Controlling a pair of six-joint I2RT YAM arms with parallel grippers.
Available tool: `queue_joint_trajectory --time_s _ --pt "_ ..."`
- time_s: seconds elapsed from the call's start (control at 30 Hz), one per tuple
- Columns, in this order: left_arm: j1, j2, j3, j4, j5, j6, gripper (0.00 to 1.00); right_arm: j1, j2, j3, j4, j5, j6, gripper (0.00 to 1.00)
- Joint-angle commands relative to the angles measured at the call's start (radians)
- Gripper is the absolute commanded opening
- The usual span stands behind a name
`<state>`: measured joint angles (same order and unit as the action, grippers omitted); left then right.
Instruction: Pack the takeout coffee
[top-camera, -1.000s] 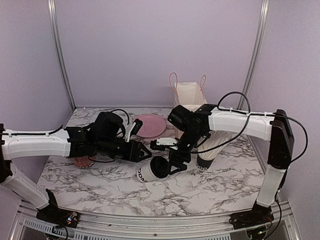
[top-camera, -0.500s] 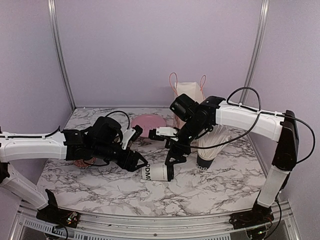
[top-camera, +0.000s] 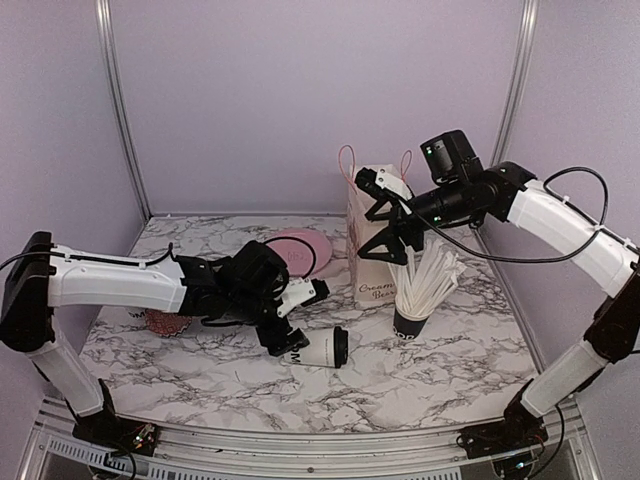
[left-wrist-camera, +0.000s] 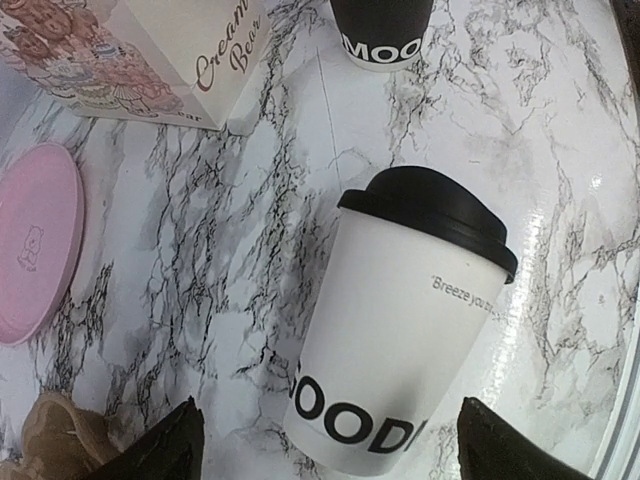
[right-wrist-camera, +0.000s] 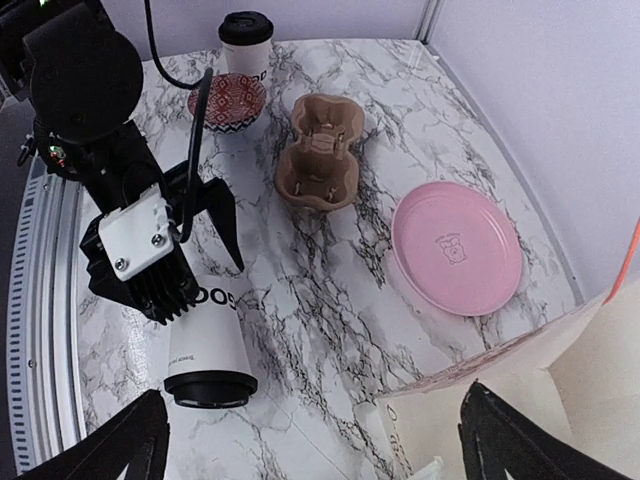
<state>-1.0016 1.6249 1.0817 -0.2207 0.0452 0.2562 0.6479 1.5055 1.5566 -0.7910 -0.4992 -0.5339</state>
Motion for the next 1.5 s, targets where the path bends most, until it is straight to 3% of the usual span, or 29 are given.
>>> queue_joint_trajectory --time_s 0.0,0.23,0.43,0.7,0.83,1.0,1.2,1.33,1.47 --pt "0.0 0.098 0.1 -0.141 0.076 0.141 0.88 -0.036 -0.014 -0.007 0.014 -0.115 0.034 0.99" --pt "-0.002 0.214 0.159 -0.258 0.173 0.163 0.88 -0.036 -0.077 -0.069 0.028 -0.107 0.004 0.98" --pt "-0.01 0.322 0.235 -0.297 0.176 0.16 0.81 -0.036 -0.083 -0.083 0.01 -0.134 -0.018 0.94" --pt "-0.021 0.334 0.242 -0.288 0.168 0.144 0.7 -0.037 -0.111 -0.096 0.001 -0.106 -0.031 0.92" --pt "-0.033 0.246 0.215 -0.281 0.197 0.121 0.67 -0.036 -0.113 -0.104 -0.008 -0.093 -0.032 0.91" --pt "-0.034 0.052 0.104 -0.137 0.236 0.044 0.66 -0.037 -0.11 -0.089 -0.022 -0.053 -0.032 0.9" --pt "-0.034 -0.158 -0.082 0.221 0.208 -0.071 0.67 -0.037 -0.062 -0.035 -0.028 -0.134 -0.004 0.9" --pt "-0.032 -0.212 -0.131 0.374 0.183 -0.111 0.68 -0.021 0.011 0.003 -0.058 -0.246 0.025 0.9" --pt "-0.031 -0.199 -0.117 0.382 0.184 -0.115 0.68 0.033 0.045 0.031 -0.068 -0.274 0.026 0.92"
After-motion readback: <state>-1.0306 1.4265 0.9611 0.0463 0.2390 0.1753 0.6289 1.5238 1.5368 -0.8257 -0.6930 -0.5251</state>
